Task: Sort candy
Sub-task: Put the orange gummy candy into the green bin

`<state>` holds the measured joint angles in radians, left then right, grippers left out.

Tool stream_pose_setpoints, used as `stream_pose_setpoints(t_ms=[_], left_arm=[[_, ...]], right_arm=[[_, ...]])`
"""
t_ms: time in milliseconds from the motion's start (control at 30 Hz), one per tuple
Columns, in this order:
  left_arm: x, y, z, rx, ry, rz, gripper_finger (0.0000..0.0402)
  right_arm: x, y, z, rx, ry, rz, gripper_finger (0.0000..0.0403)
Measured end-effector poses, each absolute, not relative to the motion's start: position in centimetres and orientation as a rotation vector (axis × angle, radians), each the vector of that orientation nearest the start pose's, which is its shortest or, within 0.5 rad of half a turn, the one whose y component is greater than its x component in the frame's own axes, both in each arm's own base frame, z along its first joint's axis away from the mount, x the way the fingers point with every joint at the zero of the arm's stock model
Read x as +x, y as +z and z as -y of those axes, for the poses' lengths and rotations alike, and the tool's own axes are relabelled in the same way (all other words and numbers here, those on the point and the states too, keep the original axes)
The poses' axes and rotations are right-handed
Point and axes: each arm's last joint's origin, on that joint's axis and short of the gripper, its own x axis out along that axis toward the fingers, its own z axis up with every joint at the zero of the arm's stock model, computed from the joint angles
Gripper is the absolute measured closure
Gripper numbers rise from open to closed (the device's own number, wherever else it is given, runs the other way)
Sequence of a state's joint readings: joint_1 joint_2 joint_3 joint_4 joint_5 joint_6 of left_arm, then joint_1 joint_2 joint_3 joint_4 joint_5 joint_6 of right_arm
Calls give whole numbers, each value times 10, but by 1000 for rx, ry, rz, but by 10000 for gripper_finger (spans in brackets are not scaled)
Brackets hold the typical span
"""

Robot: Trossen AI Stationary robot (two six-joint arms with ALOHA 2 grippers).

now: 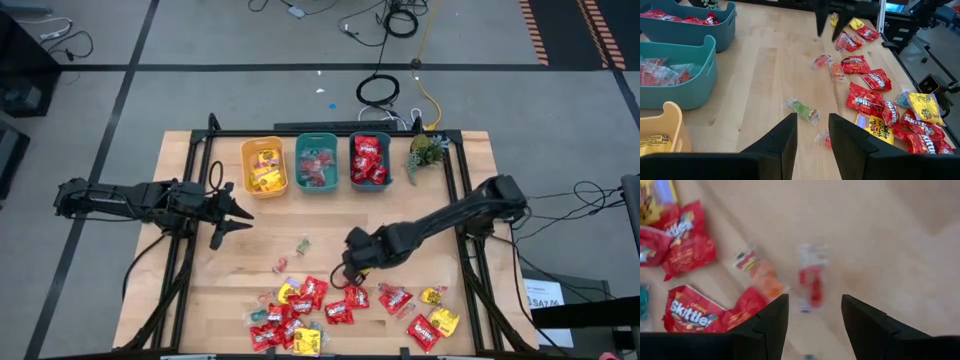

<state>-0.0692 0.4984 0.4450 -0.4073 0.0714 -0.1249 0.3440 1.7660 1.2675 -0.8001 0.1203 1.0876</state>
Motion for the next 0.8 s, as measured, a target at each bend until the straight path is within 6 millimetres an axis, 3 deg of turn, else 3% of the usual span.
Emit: stream_pose_setpoints(t_ms=[433, 667, 800], left_arm=[[122, 234, 11, -125, -113, -469, 281], [122, 234, 11, -146, -124, -472, 281], [122, 234, 12, -155, -141, -473, 281]], right_arm=[[341, 141, -119, 585, -535, -1344, 229], [342, 134, -120, 591, -556, -1348, 238], [341, 137, -119, 600, -565, -1346, 276]])
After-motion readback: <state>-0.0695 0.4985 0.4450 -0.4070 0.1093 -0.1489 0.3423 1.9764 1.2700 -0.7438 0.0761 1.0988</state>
